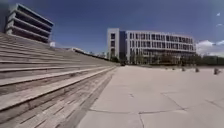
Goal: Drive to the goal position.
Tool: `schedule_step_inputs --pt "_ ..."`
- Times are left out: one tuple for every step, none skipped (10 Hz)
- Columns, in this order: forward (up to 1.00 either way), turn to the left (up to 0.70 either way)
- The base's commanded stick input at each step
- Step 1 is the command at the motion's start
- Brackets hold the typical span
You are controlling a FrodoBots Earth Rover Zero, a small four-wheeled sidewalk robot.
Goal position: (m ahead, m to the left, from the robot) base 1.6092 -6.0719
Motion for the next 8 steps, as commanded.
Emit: schedule_step_inputs --pt "0.70 0.00" --pt "0.70 0.00" --pt "0.70 0.00" --pt "0.70 0.00" --pt "0.70 0.00" --pt "0.70 0.00" --pt "0.70 0.00" --pt "0.70 0.00"
